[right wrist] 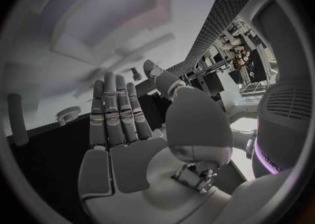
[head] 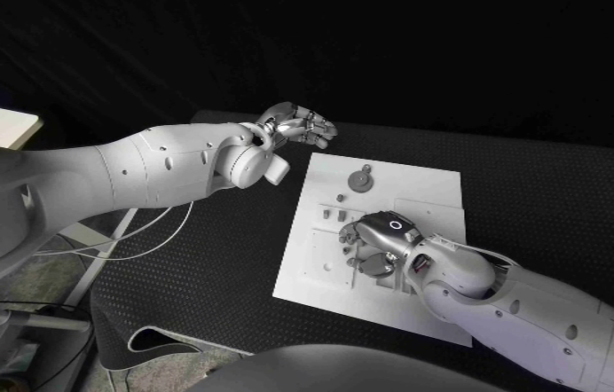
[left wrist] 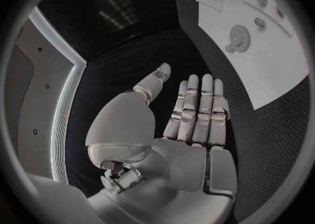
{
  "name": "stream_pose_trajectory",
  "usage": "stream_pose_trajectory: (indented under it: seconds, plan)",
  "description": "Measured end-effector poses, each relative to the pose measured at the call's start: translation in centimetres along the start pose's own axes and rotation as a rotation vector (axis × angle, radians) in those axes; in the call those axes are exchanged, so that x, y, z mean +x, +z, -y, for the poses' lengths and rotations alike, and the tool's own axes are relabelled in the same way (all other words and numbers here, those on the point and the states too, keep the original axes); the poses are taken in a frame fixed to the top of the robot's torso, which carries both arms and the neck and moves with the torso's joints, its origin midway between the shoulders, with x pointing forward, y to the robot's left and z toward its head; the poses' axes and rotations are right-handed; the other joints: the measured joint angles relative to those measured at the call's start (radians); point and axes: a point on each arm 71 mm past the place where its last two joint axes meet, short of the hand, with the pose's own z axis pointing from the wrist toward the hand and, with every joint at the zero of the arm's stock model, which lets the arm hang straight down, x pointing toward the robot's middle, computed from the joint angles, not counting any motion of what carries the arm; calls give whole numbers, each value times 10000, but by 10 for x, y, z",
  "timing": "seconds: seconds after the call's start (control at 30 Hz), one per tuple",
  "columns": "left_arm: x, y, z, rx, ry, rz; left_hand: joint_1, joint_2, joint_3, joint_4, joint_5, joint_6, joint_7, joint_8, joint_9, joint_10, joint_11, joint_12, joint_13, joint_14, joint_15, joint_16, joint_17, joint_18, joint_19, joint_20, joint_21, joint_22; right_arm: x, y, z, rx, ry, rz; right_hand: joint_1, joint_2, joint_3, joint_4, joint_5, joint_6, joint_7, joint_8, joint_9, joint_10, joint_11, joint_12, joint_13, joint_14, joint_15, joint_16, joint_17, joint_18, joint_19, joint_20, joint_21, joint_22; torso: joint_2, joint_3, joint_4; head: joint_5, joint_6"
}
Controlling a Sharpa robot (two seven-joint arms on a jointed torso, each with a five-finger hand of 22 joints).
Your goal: Assemble the parts on the task board
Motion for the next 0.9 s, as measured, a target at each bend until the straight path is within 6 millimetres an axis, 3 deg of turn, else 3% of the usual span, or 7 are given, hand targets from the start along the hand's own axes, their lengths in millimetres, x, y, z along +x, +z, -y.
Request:
stream_pose_trajectory:
  seconds: [0.27, 0.43, 0.57, 0.73, 0.9]
  plan:
    - [-2, 0, 0, -12, 8, 35, 0, 0, 0, 0, 0, 0, 0, 0, 0, 0, 0, 0, 1, 0, 0, 0, -1, 0, 0, 0, 0, -9, -17, -10, -2, -164, 11, 401, 39, -39, 0, 0, 0, 0, 0, 0, 1, 0, 0, 0, 3, 0, 0, 0, 24, -1, 1, 0, 0, 54, -3, 12, -6, -29, 50]
    - [-3, 0, -1, -23, 21, 75, 0, 0, 0, 0, 0, 0, 0, 0, 0, 0, 0, 0, -7, 0, 0, 0, 8, 1, 0, 0, 0, -18, -49, -17, 4, -138, -51, 1053, 39, -39, 0, 0, 0, 0, 0, 0, -21, 111, -111, 66, 46, 75, -73, 0, 81, -1, 25, -24, 0, 54, -12, 14, -17, -137, 168]
    - [-5, 0, -1, -29, 35, 121, 0, 0, 0, 0, 0, 0, 0, 0, 1, 0, 0, 0, -8, 0, 0, 0, 7, 0, 0, 0, 0, -18, -84, -25, 17, 28, -160, 1652, 39, -39, -30, 30, 0, -216, -211, -49, -75, 111, -111, 66, 46, 112, -109, 0, 100, 0, 95, -21, 0, 55, -18, 15, -33, -254, 307]
    - [-7, -1, -2, -32, 45, 162, 0, 0, 0, 0, 0, 0, 0, 0, 1, 0, 0, 0, -7, 0, 0, 0, 7, 1, 0, 0, 0, -18, -109, -40, 36, 351, -432, 1690, -79, -158, -123, 43, 0, -335, -201, -89, -93, 69, -69, 65, 31, 112, -109, 0, 112, -1, 96, -21, 0, 54, -21, 13, -50, -379, 465]
    - [-9, -1, -2, -42, 54, 198, 0, 0, 0, 0, 0, 0, 0, 0, 1, 0, 0, 0, -7, 0, 0, 0, 18, 0, 0, 0, 0, -28, -117, -49, 52, 716, -626, 1218, -241, -319, -123, 43, 0, -556, -337, -158, -130, -214, 69, -60, -56, -325, 179, -269, 64, -1, -385, 62, -260, 54, -22, 15, -74, -425, 543]
